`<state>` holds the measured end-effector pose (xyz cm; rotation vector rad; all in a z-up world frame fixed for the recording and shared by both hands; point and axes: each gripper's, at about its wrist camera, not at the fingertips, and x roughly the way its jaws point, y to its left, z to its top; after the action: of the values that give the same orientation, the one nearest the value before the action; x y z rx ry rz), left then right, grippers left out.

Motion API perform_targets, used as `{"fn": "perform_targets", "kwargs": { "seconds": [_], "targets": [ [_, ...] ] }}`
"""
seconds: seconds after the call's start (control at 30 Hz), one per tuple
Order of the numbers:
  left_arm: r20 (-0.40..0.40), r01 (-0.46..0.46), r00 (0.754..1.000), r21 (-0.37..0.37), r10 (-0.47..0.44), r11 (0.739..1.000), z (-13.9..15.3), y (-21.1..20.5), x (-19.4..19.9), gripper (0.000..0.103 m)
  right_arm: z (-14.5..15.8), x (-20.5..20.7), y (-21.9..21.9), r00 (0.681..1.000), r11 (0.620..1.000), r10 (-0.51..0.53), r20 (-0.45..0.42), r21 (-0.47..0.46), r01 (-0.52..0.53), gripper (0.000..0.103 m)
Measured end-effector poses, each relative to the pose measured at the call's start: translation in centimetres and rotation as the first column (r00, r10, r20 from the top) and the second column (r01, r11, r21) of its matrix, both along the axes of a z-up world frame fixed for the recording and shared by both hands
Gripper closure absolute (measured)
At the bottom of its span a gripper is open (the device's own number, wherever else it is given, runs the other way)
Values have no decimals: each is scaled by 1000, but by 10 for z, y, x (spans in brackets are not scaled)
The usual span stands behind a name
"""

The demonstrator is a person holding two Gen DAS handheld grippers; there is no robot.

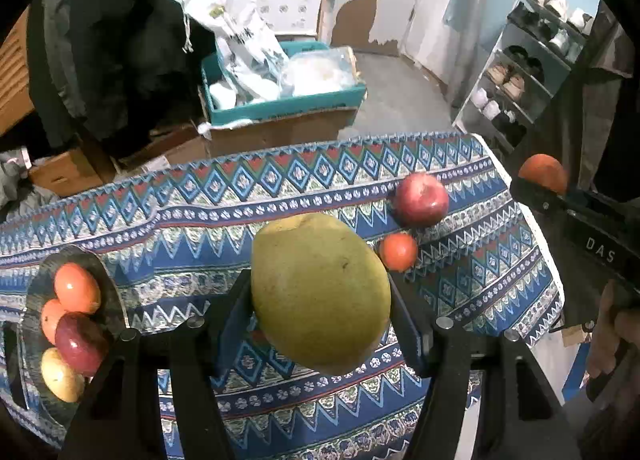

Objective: Organize fruits
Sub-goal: 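Lift the pear and small orange with both tools and carry them toward the plate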

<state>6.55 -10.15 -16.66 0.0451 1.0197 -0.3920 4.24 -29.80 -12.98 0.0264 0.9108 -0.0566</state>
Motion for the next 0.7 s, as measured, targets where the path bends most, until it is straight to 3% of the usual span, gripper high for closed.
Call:
{"fn": "perform_targets", "kwargs": {
  "seconds": [0.4, 0.7],
  "targets": [
    [64, -42, 997, -29, 44, 999, 33, 22, -14, 37, 33, -15, 17, 997, 999, 30, 73, -30, -28, 59],
    [97, -77, 992, -27, 79, 997, 41, 39, -21, 37, 49, -18, 36, 991, 997, 76, 106, -26, -74, 59]
  ]
}}
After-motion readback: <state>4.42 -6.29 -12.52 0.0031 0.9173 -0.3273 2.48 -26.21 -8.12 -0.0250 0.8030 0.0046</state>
